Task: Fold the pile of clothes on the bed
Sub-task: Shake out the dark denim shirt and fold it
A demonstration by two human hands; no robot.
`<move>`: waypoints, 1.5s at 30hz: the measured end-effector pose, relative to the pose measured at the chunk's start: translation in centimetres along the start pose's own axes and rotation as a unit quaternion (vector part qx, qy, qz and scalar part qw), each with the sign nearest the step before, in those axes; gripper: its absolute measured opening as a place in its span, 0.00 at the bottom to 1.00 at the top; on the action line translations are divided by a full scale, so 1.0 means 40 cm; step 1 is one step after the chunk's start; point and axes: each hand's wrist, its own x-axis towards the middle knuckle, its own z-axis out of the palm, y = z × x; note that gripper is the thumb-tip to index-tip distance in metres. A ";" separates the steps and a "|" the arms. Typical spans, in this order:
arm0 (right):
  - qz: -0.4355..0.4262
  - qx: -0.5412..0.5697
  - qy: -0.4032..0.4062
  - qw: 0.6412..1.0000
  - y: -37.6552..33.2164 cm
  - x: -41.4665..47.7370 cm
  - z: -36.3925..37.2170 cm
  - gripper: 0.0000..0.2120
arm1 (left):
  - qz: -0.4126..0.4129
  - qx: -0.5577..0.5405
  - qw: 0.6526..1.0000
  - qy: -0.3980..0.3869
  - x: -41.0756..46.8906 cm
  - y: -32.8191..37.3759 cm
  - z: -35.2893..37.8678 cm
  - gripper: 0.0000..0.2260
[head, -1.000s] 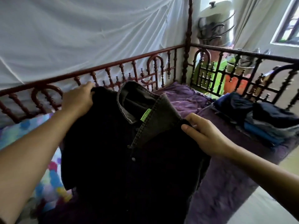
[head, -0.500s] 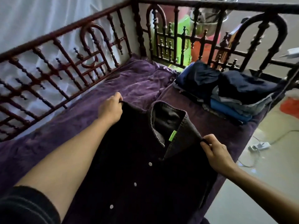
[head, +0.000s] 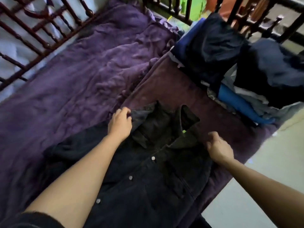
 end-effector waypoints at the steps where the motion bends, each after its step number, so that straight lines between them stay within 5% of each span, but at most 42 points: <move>1: -0.034 -0.019 -0.009 0.999 -0.028 0.004 0.009 0.17 | -0.031 -0.002 0.999 -0.018 -0.039 -0.053 0.011 0.09; 6: -0.204 -0.091 -0.112 0.968 -0.241 -0.020 0.110 0.15 | -0.205 -0.009 0.974 -0.091 -0.286 -0.315 0.066 0.08; 11: -0.277 -0.184 -0.208 0.920 -0.439 -0.041 0.247 0.13 | -0.360 -0.010 0.925 -0.124 -0.493 -0.554 0.104 0.07; 14: -0.314 -0.186 -0.173 0.915 -0.533 -0.008 0.323 0.21 | -0.437 -0.031 0.894 -0.096 -0.541 -0.689 0.131 0.13; 17: -0.381 -0.187 -0.055 0.904 -0.643 0.049 0.388 0.36 | -0.496 -0.080 0.865 0.010 -0.525 -0.819 0.158 0.20; 20: -0.427 -0.276 -0.029 0.860 -0.754 0.086 0.450 0.42 | -0.486 -0.148 0.856 0.097 -0.456 -0.920 0.181 0.29; 22: -0.420 -0.329 -0.034 0.845 -0.813 0.107 0.475 0.31 | -0.494 -0.216 0.834 0.114 -0.395 -0.958 0.189 0.32; 24: -0.372 -0.276 -0.005 0.886 -0.878 0.137 0.466 0.18 | -0.486 -0.242 0.829 0.135 -0.337 -0.978 0.180 0.25; 26: -0.299 -0.167 0.035 0.939 -0.953 0.179 0.426 0.17 | -0.446 -0.253 0.845 0.150 -0.281 -0.988 0.157 0.04; 28: -0.263 -0.094 0.073 0.957 -1.025 0.216 0.376 0.17 | -0.402 -0.231 0.867 0.182 -0.222 -0.992 0.123 0.08; 30: -0.260 -0.078 0.101 0.957 -1.067 0.241 0.355 0.16 | -0.371 -0.196 0.883 0.210 -0.176 -1.003 0.101 0.01; 32: -0.270 -0.077 0.112 0.953 -1.073 0.248 0.369 0.17 | -0.359 -0.141 0.912 0.138 -0.150 -1.016 0.113 0.16; 34: -0.288 -0.075 0.069 0.952 -1.049 0.252 0.411 0.21 | -0.360 -0.059 0.931 -0.016 -0.158 -1.020 0.147 0.26; 36: -0.306 -0.137 -0.035 0.941 -0.998 0.246 0.459 0.32 | -0.347 -0.003 0.934 -0.082 -0.186 -1.012 0.187 0.28; 39: -0.334 -0.216 -0.090 0.913 -0.901 0.225 0.491 0.41 | -0.338 -0.004 0.941 -0.013 -0.264 -0.978 0.221 0.28; 42: -0.393 -0.179 -0.031 0.901 -0.784 0.150 0.476 0.38 | -0.317 -0.041 0.944 0.088 -0.401 -0.918 0.230 0.27; 45: -0.404 -0.156 -0.062 0.899 -0.621 0.030 0.460 0.33 | -0.372 -0.111 0.912 0.137 -0.590 -0.834 0.256 0.26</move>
